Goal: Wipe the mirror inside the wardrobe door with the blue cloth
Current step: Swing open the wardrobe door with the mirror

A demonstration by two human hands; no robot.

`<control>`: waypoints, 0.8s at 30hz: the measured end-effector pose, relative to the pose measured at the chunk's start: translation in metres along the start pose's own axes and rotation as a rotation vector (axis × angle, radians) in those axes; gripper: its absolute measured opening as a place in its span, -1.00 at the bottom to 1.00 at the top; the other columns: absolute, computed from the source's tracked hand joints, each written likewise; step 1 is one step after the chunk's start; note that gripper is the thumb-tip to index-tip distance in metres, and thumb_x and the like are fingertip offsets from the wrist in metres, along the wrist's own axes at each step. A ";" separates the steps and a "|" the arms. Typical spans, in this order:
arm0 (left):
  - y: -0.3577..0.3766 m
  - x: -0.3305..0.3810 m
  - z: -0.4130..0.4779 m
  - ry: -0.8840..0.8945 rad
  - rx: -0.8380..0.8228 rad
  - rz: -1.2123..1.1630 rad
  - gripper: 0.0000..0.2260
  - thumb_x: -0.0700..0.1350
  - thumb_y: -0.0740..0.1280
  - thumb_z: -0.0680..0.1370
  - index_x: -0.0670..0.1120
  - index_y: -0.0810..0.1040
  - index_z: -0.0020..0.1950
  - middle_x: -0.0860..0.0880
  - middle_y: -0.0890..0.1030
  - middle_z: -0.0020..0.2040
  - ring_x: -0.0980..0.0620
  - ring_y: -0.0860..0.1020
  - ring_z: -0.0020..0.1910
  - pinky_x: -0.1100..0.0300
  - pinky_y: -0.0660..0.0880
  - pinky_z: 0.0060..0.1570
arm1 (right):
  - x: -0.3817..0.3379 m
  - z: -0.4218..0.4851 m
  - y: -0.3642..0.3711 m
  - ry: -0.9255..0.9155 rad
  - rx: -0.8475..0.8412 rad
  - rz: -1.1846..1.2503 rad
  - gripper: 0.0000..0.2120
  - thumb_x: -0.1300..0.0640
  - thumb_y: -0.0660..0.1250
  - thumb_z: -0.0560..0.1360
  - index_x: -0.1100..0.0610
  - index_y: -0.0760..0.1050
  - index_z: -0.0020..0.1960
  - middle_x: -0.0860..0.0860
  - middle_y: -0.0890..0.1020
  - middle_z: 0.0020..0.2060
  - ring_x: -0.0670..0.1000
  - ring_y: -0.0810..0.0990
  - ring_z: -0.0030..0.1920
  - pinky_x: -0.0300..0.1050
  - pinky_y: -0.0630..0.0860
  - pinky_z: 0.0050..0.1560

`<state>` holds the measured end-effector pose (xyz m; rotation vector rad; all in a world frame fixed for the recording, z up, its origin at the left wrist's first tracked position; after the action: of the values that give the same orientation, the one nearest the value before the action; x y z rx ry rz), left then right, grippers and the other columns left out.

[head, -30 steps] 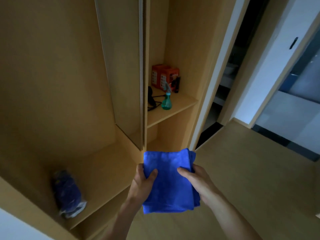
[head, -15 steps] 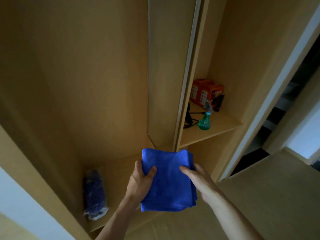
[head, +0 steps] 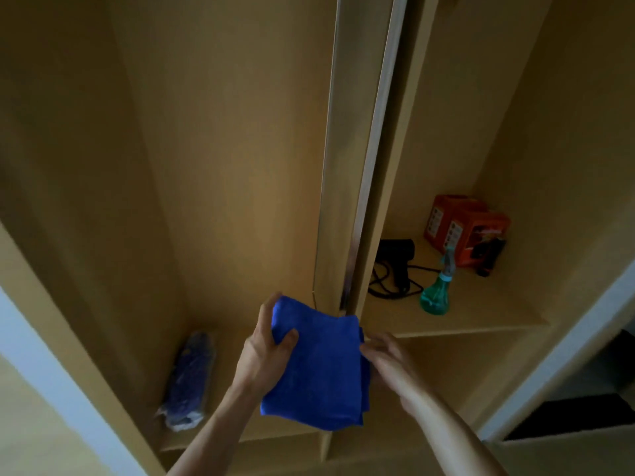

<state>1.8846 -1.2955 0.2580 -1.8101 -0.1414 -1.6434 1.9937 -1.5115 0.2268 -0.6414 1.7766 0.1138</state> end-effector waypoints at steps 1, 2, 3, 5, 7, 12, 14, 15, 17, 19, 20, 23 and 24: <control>0.001 0.005 -0.001 -0.004 0.021 0.020 -0.53 -0.05 0.29 0.64 0.43 0.28 0.40 0.29 0.54 0.05 0.14 0.57 0.02 0.08 0.53 -0.06 | -0.003 0.005 -0.005 -0.008 -0.025 -0.019 -0.64 0.06 0.33 0.62 -0.01 0.40 0.40 -0.01 0.57 0.19 -0.04 0.59 0.10 -0.13 0.55 0.04; 0.002 0.008 -0.002 -0.014 0.049 0.043 -0.59 -0.06 0.28 0.63 0.42 0.38 0.33 0.28 0.58 0.03 0.17 0.57 0.02 0.06 0.55 -0.03 | -0.006 0.009 -0.008 -0.023 -0.052 -0.036 -0.64 0.07 0.32 0.62 0.02 0.41 0.40 -0.01 0.58 0.17 -0.04 0.61 0.08 -0.17 0.56 -0.01; 0.002 0.011 -0.004 -0.024 0.080 0.069 -0.66 -0.06 0.28 0.62 0.38 0.46 0.26 0.24 0.60 0.01 0.18 0.58 0.00 0.04 0.57 -0.03 | -0.010 0.012 -0.010 -0.044 -0.077 -0.054 -0.65 0.09 0.32 0.63 0.05 0.41 0.40 -0.01 0.59 0.15 -0.05 0.62 0.06 -0.21 0.57 -0.06; 0.002 0.018 -0.007 -0.034 0.122 0.101 -0.74 -0.06 0.27 0.62 0.32 0.53 0.16 0.18 0.63 0.00 0.16 0.58 -0.04 0.02 0.58 -0.07 | -0.022 0.015 -0.011 -0.097 -0.118 -0.098 -0.68 0.12 0.29 0.64 0.07 0.43 0.39 -0.02 0.60 0.11 -0.06 0.65 0.01 -0.23 0.60 -0.10; 0.003 0.027 -0.008 -0.038 0.140 0.113 -0.75 -0.07 0.27 0.62 0.30 0.55 0.11 0.15 0.64 -0.01 0.11 0.60 -0.07 -0.01 0.60 -0.09 | -0.037 0.018 -0.013 -0.154 -0.140 -0.150 -0.68 0.13 0.28 0.64 0.07 0.43 0.39 -0.02 0.60 0.11 -0.03 0.65 0.03 -0.12 0.63 0.05; 0.002 0.054 -0.001 0.000 0.201 0.197 -0.75 -0.07 0.28 0.62 0.32 0.58 -0.02 0.11 0.65 -0.12 0.11 0.60 -0.19 0.13 0.55 -0.26 | -0.086 0.022 -0.015 -0.313 -0.144 -0.229 -0.64 0.05 0.27 0.64 0.01 0.41 0.42 -0.06 0.58 0.17 -0.04 0.61 0.13 0.06 0.57 0.25; -0.001 0.067 0.005 0.007 0.219 0.218 -0.73 -0.04 0.28 0.63 0.36 0.56 -0.09 0.15 0.62 -0.17 0.15 0.58 -0.22 0.23 0.48 -0.34 | -0.108 0.024 -0.019 -0.387 -0.095 -0.282 -0.61 0.03 0.27 0.64 0.00 0.36 0.46 -0.14 0.56 0.10 -0.08 0.60 0.10 0.00 0.58 0.18; -0.001 0.074 0.009 0.011 0.223 0.222 -0.74 -0.04 0.29 0.63 0.37 0.55 -0.09 0.18 0.60 -0.18 0.17 0.57 -0.23 0.27 0.45 -0.35 | -0.120 0.024 -0.020 -0.425 -0.067 -0.311 -0.59 0.01 0.26 0.64 0.00 0.33 0.47 -0.19 0.55 0.05 -0.14 0.58 0.04 -0.10 0.58 0.07; -0.002 0.090 0.016 0.027 0.229 0.223 -0.77 -0.03 0.30 0.63 0.35 0.55 -0.06 0.22 0.57 -0.19 0.20 0.54 -0.23 0.31 0.43 -0.36 | -0.142 0.025 -0.022 -0.490 -0.020 -0.362 -0.54 -0.02 0.25 0.65 -0.01 0.28 0.51 -0.18 0.55 0.09 -0.25 0.51 -0.06 -0.33 0.44 -0.14; -0.004 0.108 0.025 0.056 0.243 0.229 -0.80 -0.04 0.31 0.62 0.31 0.56 0.00 0.23 0.56 -0.20 0.20 0.53 -0.24 0.29 0.45 -0.33 | -0.161 0.028 -0.021 -0.528 0.003 -0.392 -0.50 -0.05 0.25 0.64 -0.01 0.23 0.54 -0.08 0.54 0.25 -0.25 0.48 -0.07 -0.39 0.36 -0.19; -0.004 0.116 0.029 0.071 0.250 0.234 -0.82 -0.04 0.31 0.61 0.29 0.57 0.03 0.20 0.57 -0.18 0.18 0.54 -0.23 0.25 0.47 -0.31 | -0.169 0.029 -0.020 -0.544 0.010 -0.402 -0.49 -0.06 0.25 0.64 -0.01 0.22 0.54 -0.05 0.52 0.30 -0.25 0.48 -0.07 -0.37 0.39 -0.17; -0.002 0.138 0.041 0.113 0.258 0.292 -0.81 -0.08 0.29 0.63 0.16 0.59 0.18 0.05 0.62 -0.01 0.00 0.60 -0.14 0.11 0.56 -0.16 | -0.190 0.032 -0.019 -0.575 0.061 -0.434 -0.45 -0.09 0.24 0.63 0.00 0.19 0.57 -0.03 0.47 0.41 -0.09 0.59 0.12 -0.06 0.57 0.13; -0.001 0.145 0.043 0.129 0.254 0.321 -0.78 -0.11 0.26 0.64 0.13 0.58 0.23 0.01 0.61 0.06 -0.05 0.61 -0.10 0.05 0.58 -0.10 | -0.195 0.033 -0.019 -0.577 0.083 -0.443 -0.43 -0.09 0.24 0.63 0.00 0.17 0.58 -0.01 0.46 0.43 -0.03 0.59 0.20 0.03 0.56 0.22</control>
<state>1.9492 -1.3229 0.3922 -1.4476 -0.0002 -1.4368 2.0636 -1.4436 0.4001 -0.8295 1.0550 -0.0744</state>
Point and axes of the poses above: each hand's wrist, its own z-axis towards the middle knuckle, its own y-axis out of the palm, x = y × z, the point moved 9 cm from there along z, towards the middle knuckle
